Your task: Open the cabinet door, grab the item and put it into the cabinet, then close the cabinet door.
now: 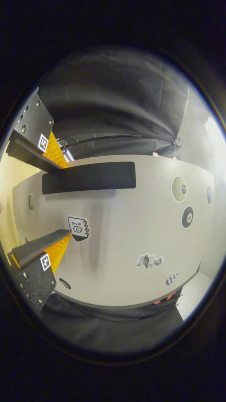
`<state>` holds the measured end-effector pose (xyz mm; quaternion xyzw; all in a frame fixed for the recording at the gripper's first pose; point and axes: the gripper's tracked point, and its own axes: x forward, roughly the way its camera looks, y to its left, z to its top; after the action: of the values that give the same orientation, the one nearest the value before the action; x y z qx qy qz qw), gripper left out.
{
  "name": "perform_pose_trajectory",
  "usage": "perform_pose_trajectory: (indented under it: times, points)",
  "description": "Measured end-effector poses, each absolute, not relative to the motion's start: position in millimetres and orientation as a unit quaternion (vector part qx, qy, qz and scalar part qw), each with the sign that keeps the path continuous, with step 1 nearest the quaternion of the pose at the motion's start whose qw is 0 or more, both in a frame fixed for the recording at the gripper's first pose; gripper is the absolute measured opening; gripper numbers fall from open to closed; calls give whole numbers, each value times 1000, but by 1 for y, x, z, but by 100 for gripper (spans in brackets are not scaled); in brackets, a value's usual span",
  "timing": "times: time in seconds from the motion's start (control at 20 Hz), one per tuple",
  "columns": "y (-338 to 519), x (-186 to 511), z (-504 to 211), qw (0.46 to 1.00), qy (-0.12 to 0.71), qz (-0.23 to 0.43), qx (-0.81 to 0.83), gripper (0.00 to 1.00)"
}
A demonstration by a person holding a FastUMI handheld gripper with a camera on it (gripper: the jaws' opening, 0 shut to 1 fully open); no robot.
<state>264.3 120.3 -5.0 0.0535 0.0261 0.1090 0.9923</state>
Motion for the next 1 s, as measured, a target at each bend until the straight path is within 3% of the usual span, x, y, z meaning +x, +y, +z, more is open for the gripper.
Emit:
perform_pose_trajectory:
  times: [0.6,1.0]
  points:
    - [123,309,-10,998,9,39,37,100]
    - [125,314,-12,999,13,34,37,100]
